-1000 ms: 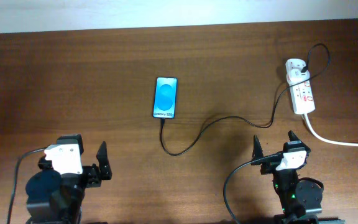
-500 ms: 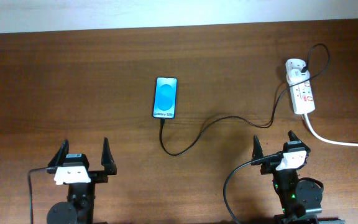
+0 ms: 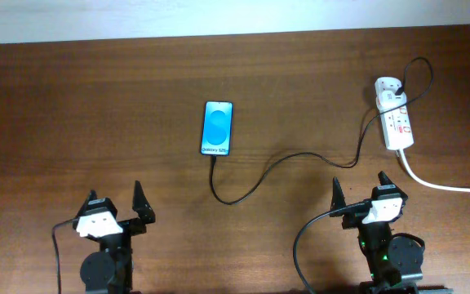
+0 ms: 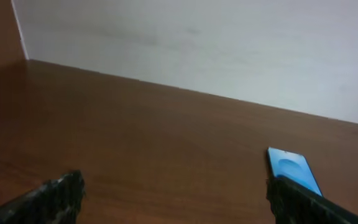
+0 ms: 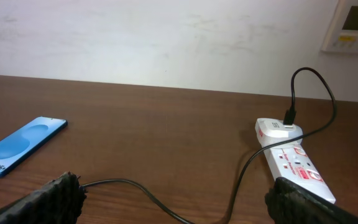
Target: Plug charger to phone and switch on socket
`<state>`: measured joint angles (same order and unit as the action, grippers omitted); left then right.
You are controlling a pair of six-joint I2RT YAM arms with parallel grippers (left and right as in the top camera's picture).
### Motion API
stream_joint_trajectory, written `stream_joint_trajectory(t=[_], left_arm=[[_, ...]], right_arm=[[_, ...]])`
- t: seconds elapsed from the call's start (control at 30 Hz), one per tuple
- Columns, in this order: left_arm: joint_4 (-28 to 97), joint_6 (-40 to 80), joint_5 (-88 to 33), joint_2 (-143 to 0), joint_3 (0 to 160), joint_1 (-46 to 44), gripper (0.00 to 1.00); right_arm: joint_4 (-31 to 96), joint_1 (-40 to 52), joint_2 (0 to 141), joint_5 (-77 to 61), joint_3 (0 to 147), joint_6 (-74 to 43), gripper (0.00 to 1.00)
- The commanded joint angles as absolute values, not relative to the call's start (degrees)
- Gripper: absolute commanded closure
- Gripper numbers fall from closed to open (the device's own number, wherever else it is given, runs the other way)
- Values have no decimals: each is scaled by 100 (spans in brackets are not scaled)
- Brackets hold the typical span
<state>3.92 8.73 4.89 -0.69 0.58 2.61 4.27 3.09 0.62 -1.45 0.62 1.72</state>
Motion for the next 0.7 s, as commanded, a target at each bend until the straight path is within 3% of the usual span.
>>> stream_joint_trajectory(t=[0.0, 0.07, 0.67], left_arm=[[421, 416, 604, -27, 47, 272, 1], [462, -172, 375, -27, 51, 272, 1], [464, -180, 322, -30, 54, 279, 1]], right_arm=[[456, 294, 19, -121, 32, 148, 2], [456, 294, 19, -121, 32, 148, 1], [456, 294, 19, -119, 32, 148, 1]])
